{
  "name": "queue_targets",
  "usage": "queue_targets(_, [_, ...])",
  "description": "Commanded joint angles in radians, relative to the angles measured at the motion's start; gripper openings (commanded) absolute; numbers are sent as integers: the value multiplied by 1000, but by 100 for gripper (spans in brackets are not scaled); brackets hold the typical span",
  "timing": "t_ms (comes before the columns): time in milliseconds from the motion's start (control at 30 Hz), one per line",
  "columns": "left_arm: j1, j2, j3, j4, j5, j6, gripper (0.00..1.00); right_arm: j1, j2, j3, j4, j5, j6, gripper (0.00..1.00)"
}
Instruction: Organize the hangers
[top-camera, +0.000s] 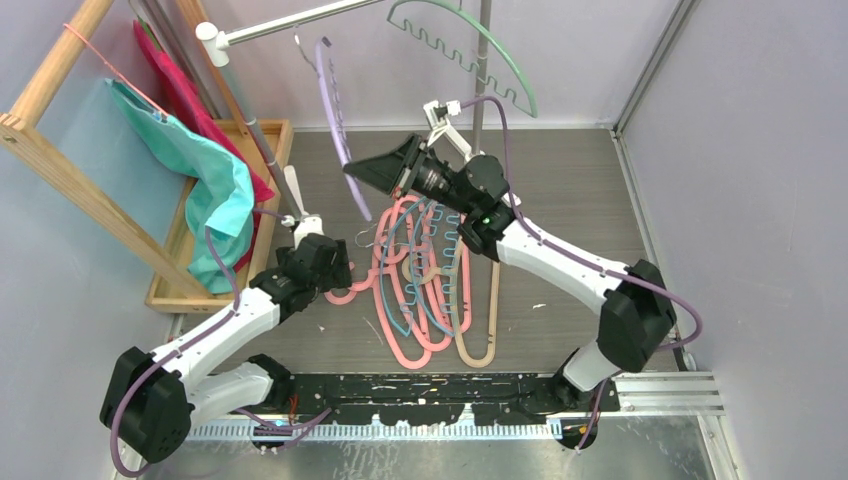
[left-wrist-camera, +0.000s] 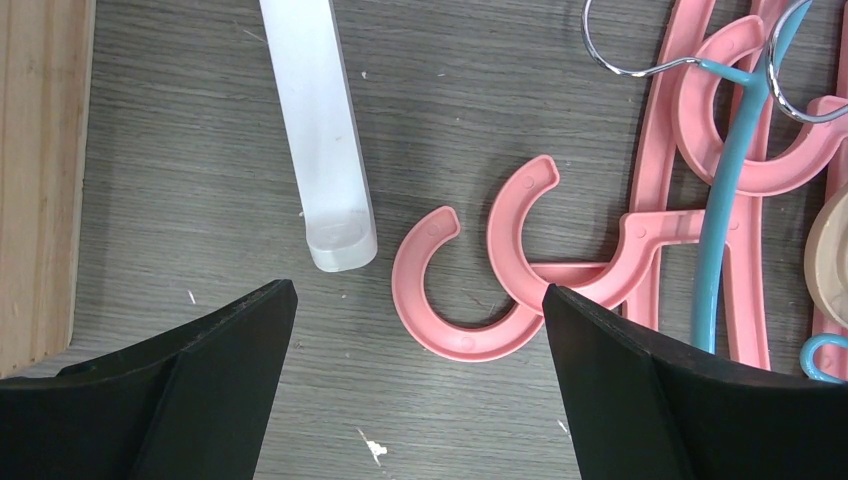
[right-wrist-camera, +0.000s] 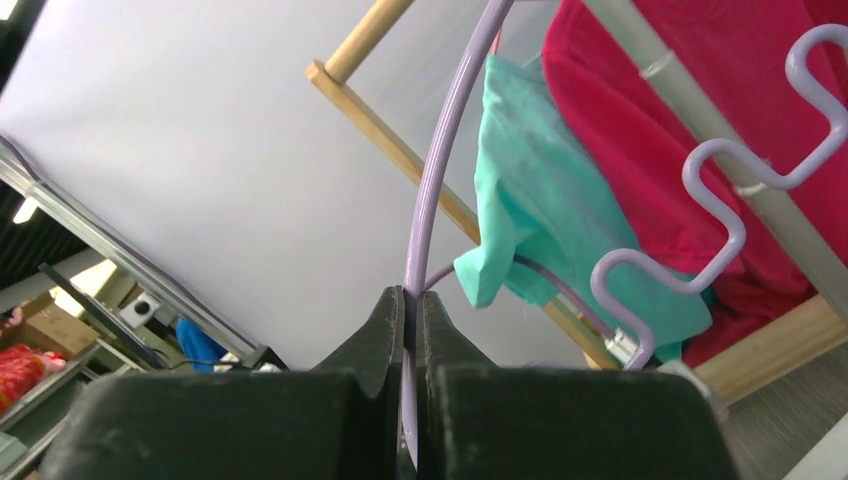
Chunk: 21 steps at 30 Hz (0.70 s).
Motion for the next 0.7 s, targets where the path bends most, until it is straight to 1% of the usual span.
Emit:
queue_targets(0, [-3,0,22,30,-17,0,98,-54,29,114,225,-46,116,1])
queue_targets(200, [-3,-1,28,29,-20,3,98,-111,115,193,284,-26,161,1])
queue_targets(367, [-3,-15,28,22,-21,5,98,-143,193,248,276,-2,202,1])
queue_targets(667, [-3,-19,19,27,-17,0,98,-218,232,160,380,44,341,1])
